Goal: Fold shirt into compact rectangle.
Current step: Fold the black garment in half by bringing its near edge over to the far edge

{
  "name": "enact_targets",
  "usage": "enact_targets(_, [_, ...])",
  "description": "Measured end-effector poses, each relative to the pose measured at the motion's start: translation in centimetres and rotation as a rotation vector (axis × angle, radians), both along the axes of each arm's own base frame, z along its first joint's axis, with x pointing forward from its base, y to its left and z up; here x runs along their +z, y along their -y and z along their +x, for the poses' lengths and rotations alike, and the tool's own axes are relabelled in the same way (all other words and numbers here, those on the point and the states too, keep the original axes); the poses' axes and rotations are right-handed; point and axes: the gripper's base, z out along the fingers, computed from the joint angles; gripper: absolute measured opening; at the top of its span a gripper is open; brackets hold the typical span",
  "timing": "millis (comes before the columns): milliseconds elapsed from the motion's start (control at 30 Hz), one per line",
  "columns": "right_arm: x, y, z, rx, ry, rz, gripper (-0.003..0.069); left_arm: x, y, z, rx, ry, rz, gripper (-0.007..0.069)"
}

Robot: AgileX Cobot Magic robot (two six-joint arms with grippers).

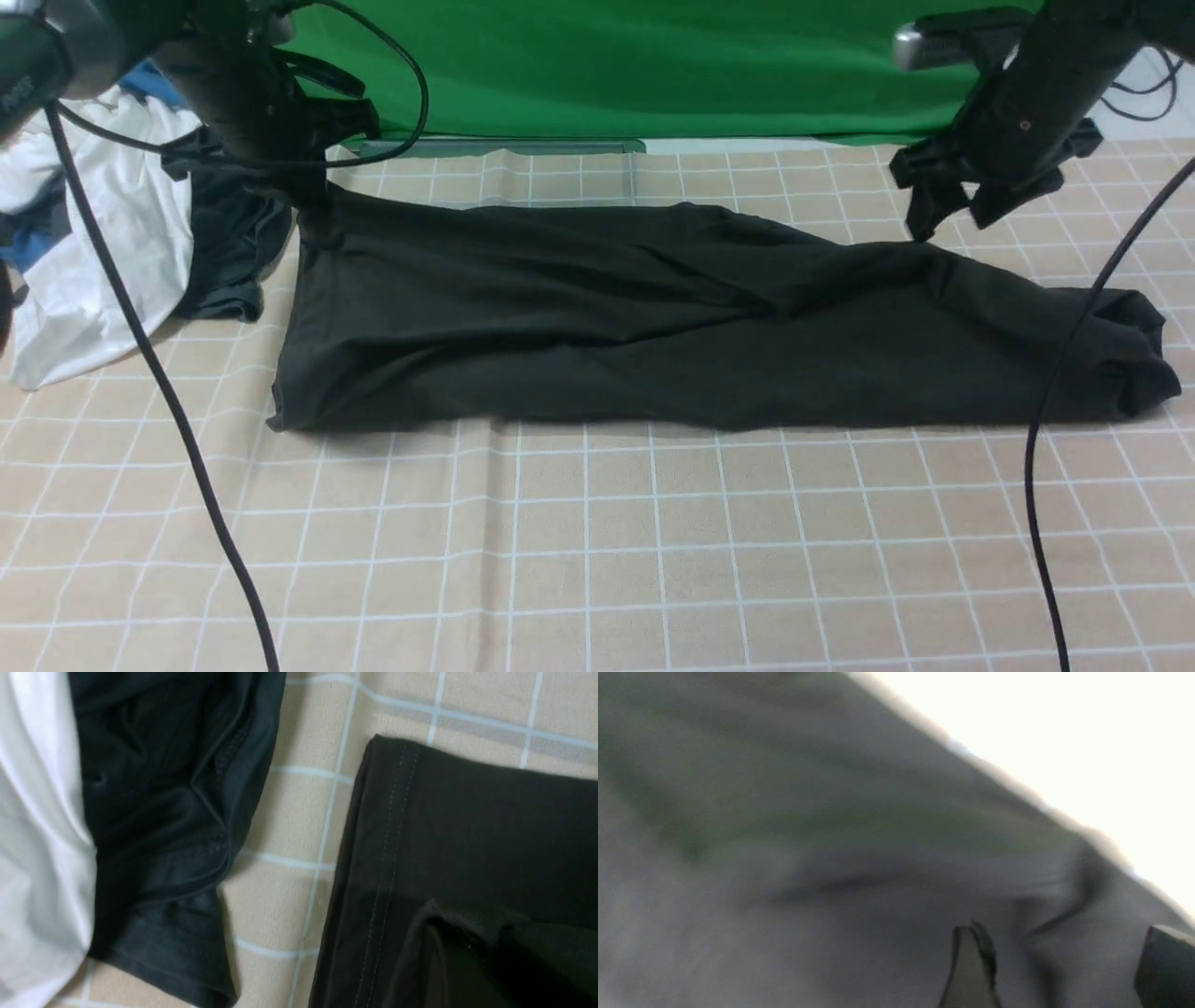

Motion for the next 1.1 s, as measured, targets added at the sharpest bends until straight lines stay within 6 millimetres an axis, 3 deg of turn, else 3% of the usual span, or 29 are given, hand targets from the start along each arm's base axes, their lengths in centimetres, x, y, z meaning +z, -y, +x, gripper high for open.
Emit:
enact_targets(167, [-0.6, -4.8, -1.0, 0.200, 0.005, -0.007, 0.0489, 0.0, 0.0, 0.0, -0.005, -0.002, 0.001, 0.0032])
enact_targets(267, [-2.1, -8.1, -1.3, 0.270, 0.020, 0.000, 0.0489, -0.1, 0.0, -0.1, -0.018, -0.014, 0.006, 0.0032])
enact_targets(533, [-6.0, -9.5, -0.6, 0.238, -0.017, -0.004, 0.0487, -0.2, -0.1, -0.3, -0.024, -0.041, 0.010, 0.0032])
enact_targets(600, [-6.9, -9.4, 0.0, 0.209, 0.016, -0.017, 0.0444, -0.2, -0.1, -0.3, -0.024, -0.044, 0.010, 0.0032])
enact_targets(633, [-6.9, -9.4, 0.1, 0.208, 0.023, -0.018, 0.0428, -0.2, -0.1, -0.3, -0.024, -0.044, 0.010, 0.0032])
enact_targets(700, [-6.8, -9.5, 0.6, 0.205, 0.080, -0.019, 0.0244, -0.2, -0.1, -0.3, -0.025, -0.046, 0.010, 0.0032])
enact_targets(767, [-6.6, -9.5, 0.8, 0.211, 0.108, -0.021, 0.0105, -0.2, -0.1, -0.3, -0.024, -0.048, 0.007, 0.0032])
enact_targets(867, [-5.6, -9.6, 1.2, 0.219, 0.137, -0.022, 0.0072, 0.2, 0.0, -0.3, -0.024, -0.041, 0.004, 0.0032])
enact_targets(1100, [-1.8, -9.9, 2.1, 0.271, 0.237, -0.025, 0.0072, 2.6, 0.0, 0.4, -0.025, 0.037, 0.008, 0.0032])
